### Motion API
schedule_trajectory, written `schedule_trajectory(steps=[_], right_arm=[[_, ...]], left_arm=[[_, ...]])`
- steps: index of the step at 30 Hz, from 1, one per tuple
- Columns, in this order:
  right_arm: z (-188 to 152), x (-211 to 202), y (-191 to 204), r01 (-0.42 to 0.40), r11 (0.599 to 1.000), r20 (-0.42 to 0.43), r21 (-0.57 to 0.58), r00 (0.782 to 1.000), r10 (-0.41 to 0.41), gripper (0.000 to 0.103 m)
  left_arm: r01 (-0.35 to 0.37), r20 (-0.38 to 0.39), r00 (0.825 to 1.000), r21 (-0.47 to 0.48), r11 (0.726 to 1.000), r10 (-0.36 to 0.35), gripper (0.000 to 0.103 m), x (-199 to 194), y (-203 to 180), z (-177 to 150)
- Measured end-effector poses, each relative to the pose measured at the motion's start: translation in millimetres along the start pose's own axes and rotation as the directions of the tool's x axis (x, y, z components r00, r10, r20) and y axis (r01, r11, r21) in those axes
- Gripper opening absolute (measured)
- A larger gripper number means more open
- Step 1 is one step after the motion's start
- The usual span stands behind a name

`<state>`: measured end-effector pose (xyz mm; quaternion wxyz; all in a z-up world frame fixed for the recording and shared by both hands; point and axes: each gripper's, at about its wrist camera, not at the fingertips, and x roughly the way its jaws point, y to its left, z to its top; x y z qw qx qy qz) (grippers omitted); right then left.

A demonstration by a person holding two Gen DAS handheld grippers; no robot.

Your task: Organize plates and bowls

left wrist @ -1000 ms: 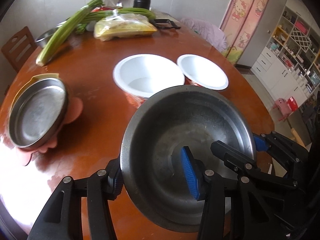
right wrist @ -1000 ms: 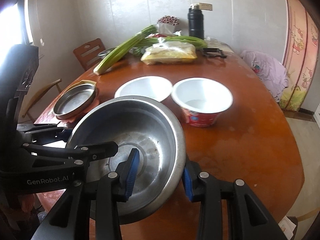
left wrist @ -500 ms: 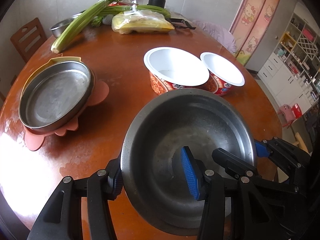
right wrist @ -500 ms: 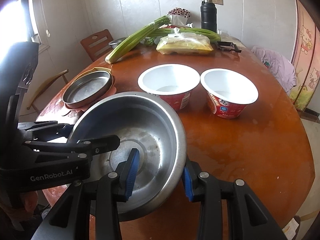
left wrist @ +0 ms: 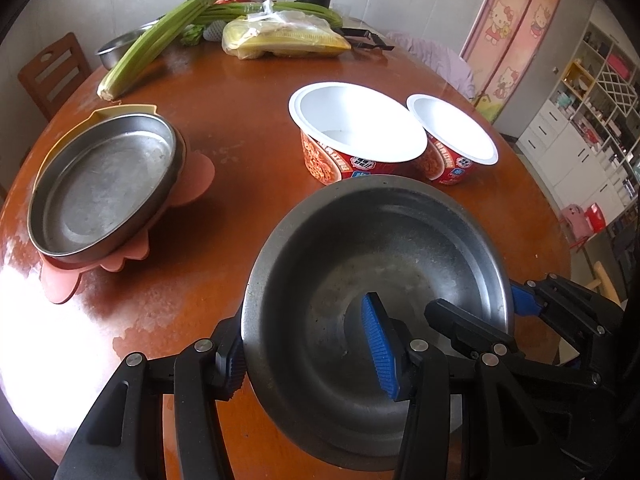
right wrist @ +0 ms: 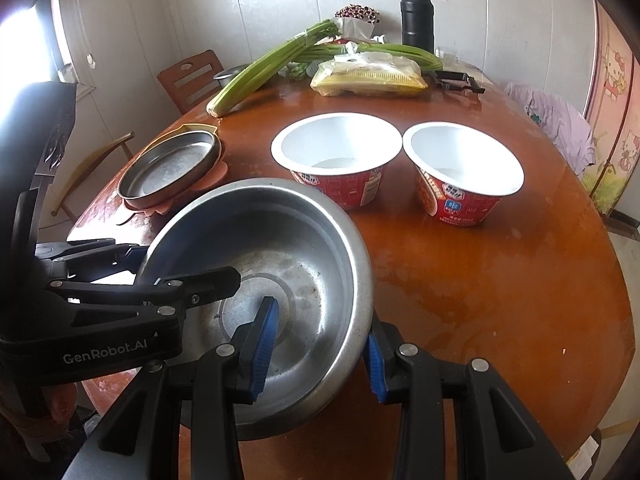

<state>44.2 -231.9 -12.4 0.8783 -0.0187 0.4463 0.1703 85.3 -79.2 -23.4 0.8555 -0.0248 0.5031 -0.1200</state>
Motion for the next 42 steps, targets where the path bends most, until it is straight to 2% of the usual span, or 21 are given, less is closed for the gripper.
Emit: schedule_trajectory(steps=[29, 42], right_arm=[[-2.9, 7.4, -8.1, -0.032, 0.999, -0.013, 0.03, 0.999, 0.033, 0.041], [-2.1, 6.1, -8.8, -0.046, 0.998, -0.005, 0.048, 0.999, 0.046, 0.041]], left_arm=[[-0.026, 0.002, 1.0, 0.019, 0.999, 0.026, 0.054, 8.1, -6.8, -1.3], [-0.03, 0.012, 0.999, -0.012, 0.999, 0.03, 0.056, 3.2, 1.5, -0.4]])
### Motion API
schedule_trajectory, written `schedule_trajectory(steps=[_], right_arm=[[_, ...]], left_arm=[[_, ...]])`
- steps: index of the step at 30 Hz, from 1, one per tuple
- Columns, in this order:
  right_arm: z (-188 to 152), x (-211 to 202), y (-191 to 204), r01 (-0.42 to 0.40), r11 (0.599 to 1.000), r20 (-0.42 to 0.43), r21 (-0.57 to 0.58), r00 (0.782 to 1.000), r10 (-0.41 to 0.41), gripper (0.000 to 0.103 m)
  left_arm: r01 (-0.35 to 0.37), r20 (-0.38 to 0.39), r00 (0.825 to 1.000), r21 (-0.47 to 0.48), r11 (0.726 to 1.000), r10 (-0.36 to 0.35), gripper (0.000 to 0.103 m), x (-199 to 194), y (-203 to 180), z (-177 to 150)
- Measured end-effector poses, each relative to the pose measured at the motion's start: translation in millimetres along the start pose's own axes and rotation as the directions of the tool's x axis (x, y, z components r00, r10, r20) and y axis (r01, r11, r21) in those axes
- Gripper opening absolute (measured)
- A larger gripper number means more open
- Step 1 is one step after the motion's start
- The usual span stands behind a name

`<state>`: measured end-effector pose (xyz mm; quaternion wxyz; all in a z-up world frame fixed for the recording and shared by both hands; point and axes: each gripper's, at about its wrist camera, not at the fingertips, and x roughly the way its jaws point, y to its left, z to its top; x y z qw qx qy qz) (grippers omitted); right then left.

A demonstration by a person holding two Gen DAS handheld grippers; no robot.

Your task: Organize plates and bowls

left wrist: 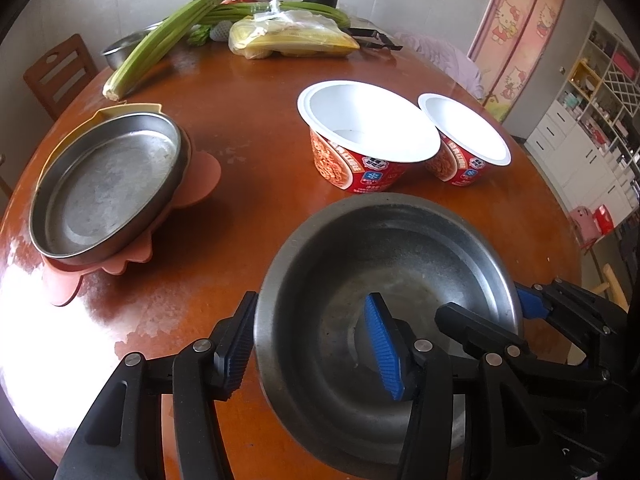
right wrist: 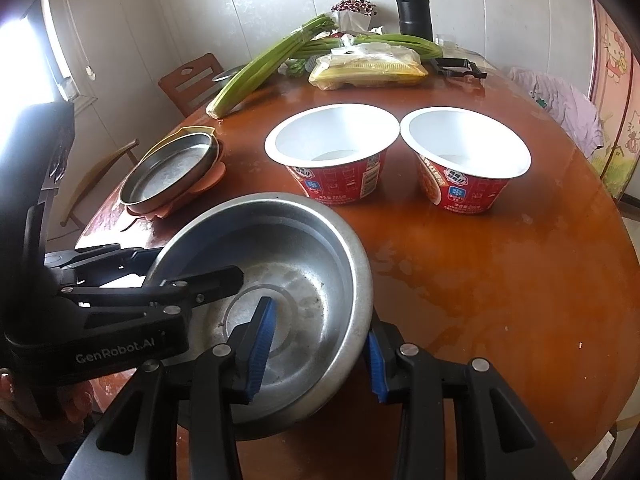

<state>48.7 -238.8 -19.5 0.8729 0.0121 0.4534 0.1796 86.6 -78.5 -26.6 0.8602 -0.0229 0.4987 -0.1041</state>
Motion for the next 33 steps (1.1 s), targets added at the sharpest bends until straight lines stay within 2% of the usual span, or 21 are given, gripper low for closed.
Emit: schedule_trajectory(steps=[7, 13, 20, 28, 33], right_arm=[[3.6, -6.9, -4.6, 0.013, 1.0, 0.038, 0.025, 0.999, -0.014, 0.05], [9.4, -16.2, -12.7, -0.005, 0.998, 0.077, 0.07, 0.997, 0.0, 0.051], [21.7, -24.2, -23.8, -0.045, 0.99, 0.117, 0.136, 0.993, 0.029, 0.06], [41.6, -32.4, -26.9, -0.044, 0.988, 0.159, 0.147, 0.987, 0.02, 0.061], [55.8, -29.1, -24.4, -0.045, 0.989, 0.154, 0.143, 0.988, 0.022, 0.061]], left_arm=[[-0.007, 0.027, 1.0, -0.017, 1.0, 0.007, 0.058, -7.9, 8.3, 3.1], [-0.01, 0.068, 0.998, -0.026, 1.0, 0.012, 0.058, -21.7, 17.6, 10.7], [-0.031, 0.121, 0.992, -0.043, 0.999, 0.036, 0.059, -35.0, 30.9, 27.1], [-0.031, 0.157, 0.987, -0.028, 0.999, 0.035, 0.059, -42.6, 35.2, 47.2], [-0.03, 0.176, 0.984, 0.002, 1.0, 0.03, 0.059, -42.6, 31.7, 69.7]])
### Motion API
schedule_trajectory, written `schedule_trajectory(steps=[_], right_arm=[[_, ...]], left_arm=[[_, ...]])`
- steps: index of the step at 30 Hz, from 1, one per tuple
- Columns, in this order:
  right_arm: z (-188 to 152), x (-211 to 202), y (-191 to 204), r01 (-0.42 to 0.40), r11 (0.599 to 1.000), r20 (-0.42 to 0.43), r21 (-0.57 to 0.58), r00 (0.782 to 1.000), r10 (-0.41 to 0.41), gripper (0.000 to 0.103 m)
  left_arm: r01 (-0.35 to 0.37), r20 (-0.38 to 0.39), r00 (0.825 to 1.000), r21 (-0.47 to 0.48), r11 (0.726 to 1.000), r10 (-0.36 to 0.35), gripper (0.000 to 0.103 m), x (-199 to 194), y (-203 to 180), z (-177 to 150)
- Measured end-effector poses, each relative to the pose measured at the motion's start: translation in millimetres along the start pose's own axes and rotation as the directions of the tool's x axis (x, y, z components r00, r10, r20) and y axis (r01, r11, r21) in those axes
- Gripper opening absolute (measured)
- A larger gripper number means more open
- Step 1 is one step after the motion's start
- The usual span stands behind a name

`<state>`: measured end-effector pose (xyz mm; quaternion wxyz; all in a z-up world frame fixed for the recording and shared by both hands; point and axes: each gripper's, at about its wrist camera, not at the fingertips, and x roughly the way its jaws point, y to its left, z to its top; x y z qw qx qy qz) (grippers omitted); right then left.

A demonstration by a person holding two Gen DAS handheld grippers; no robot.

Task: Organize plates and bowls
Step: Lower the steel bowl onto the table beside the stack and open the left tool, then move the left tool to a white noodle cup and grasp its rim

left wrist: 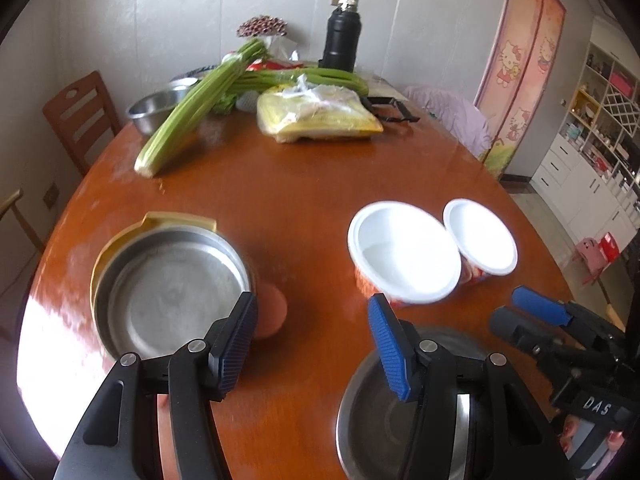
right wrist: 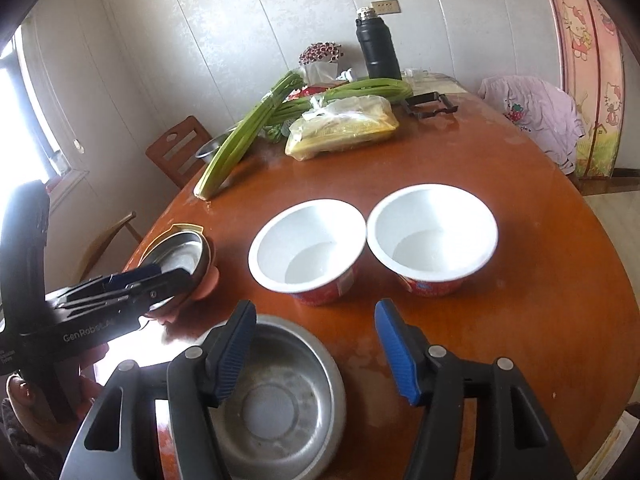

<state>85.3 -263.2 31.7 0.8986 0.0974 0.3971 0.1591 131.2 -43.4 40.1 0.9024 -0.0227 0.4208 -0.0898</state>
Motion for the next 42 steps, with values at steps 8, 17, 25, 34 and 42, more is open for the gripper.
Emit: schedule_trajectory(steps=[8, 17, 25, 34, 42], right_arm=[[21.3, 19.5, -3.4, -0.018, 0.995, -0.063, 0.101, 0.998, 0.024, 0.061], [33.3, 36.9, 1.5, 0.038, 0.994, -0.11, 0.106, 0.994, -0.026, 0.061], [31.1, 51.3, -3.3, 0.058, 0.99, -0.145, 0.13, 0.989, -0.039, 0.061], [33.9, 67.2, -6.9, 0.07, 0.989, -0.167, 0.132, 0.985, -0.048, 0.061], [35.4, 83.3, -6.8, 0.064, 0.99, -0.19, 0.123, 0.981, -0.039, 0.059]], left_arm=[[0.013, 0.007, 1.0, 0.056, 0.998, -0.013, 0.059, 7.6, -9.9, 45.0], [0.026, -0.067, 0.998, 0.107, 0.994, -0.019, 0.059, 53.0, -16.5, 75.7], [0.065, -0.148, 0.988, 0.127, 0.99, -0.046, 0.059, 87.1, -24.4, 77.4], [0.085, -0.207, 0.977, 0.149, 0.985, -0.053, 0.059, 113.4, -36.4, 74.0], [0.099, -0.24, 0.969, 0.153, 0.983, -0.06, 0.058, 127.4, -42.5, 70.0]])
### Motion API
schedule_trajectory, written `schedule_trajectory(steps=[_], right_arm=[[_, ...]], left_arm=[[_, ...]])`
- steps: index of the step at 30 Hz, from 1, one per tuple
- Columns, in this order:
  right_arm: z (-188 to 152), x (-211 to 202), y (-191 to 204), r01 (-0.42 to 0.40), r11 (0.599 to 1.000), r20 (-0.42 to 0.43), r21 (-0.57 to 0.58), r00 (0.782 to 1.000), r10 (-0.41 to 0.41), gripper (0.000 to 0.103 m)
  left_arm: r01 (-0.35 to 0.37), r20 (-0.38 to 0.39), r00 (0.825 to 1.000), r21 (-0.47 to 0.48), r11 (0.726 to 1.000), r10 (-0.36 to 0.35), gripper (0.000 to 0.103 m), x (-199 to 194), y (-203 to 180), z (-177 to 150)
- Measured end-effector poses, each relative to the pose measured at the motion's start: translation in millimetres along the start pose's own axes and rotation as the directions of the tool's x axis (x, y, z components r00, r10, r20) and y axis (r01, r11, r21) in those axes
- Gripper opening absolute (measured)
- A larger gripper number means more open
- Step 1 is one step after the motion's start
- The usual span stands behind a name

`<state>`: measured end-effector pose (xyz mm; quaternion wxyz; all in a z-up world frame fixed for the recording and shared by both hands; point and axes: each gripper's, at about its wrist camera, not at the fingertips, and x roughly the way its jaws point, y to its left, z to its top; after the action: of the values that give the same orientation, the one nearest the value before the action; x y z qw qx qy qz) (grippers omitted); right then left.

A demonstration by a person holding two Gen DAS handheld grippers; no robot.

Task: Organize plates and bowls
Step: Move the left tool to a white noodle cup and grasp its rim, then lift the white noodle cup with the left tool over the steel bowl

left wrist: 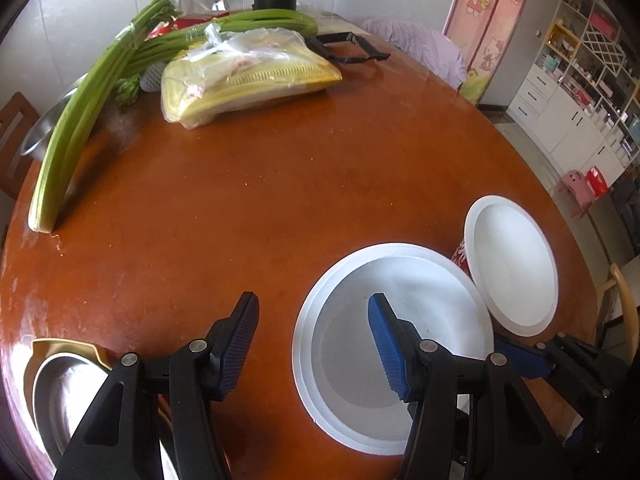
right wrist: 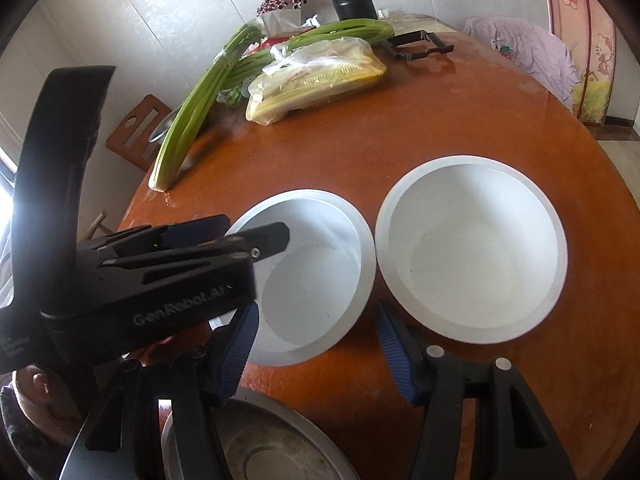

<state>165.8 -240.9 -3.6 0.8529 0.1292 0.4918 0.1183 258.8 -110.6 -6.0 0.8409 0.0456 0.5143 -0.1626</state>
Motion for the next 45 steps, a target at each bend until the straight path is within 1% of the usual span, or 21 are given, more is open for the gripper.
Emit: schedule_trajectory(steps=[2, 4, 7, 12, 15, 19, 28, 35, 45], right_arm=[[1.2, 3.0, 0.6, 0.01, 1.0, -0.002, -0.012, 1.0, -0.01, 0.056], [2.3, 6.5, 0.5, 0.005, 1.0, -0.01, -0.015, 1.0, -0.005, 0.054], [3.4, 10.4, 1.7, -0.001, 1.0, -0.018, -0.022, 1.0, 0.0, 0.052], [5.4, 12.1, 3.4, 0.005, 0.999, -0.011, -0.032, 1.0, -0.005, 0.05], [6.2, 13.3, 5.4, 0.014, 0.999, -0.011, -0.046, 1.0, -0.015, 0.05], [6.8, 12.7, 7.9, 0.018, 0.998, -0.004, -0.059, 1.0, -0.018, 0.05], [6.8, 7.6, 12.5, 0.011, 0.997, 0.01, -0.074, 1.0, -0.01, 0.05], [5.9, -3.4, 18.2, 0.002, 0.996, 0.035, -0.094, 0.999, 0.001, 0.05], [-0.4, -20.0, 26.1, -0.008, 0.993, 0.067, -0.117, 0.998, 0.016, 0.05]], left_arm=[[0.011, -0.008, 1.0, 0.0, 1.0, -0.011, 0.055, 3.2, -0.5, -0.1], [0.027, -0.021, 0.999, 0.001, 1.0, -0.027, 0.048, 7.2, -0.9, -0.3], [0.047, -0.042, 0.998, -0.007, 0.999, -0.047, 0.042, 13.0, -0.1, -1.1], [0.055, -0.054, 0.997, -0.011, 0.998, -0.056, 0.036, 15.6, -0.2, -2.3], [0.045, -0.052, 0.998, -0.008, 0.999, -0.045, 0.035, 16.3, -0.5, -2.5], [0.056, -0.055, 0.997, -0.033, 0.998, -0.058, 0.035, 14.5, 4.6, -2.2], [0.056, -0.041, 0.997, -0.042, 0.998, -0.058, 0.035, 3.5, 6.5, -4.2], [0.059, -0.009, 0.998, -0.045, 0.997, -0.059, 0.035, -15.3, 6.1, -7.2], [0.063, 0.031, 0.998, -0.048, 0.997, -0.062, 0.035, -44.2, 1.0, -19.8]])
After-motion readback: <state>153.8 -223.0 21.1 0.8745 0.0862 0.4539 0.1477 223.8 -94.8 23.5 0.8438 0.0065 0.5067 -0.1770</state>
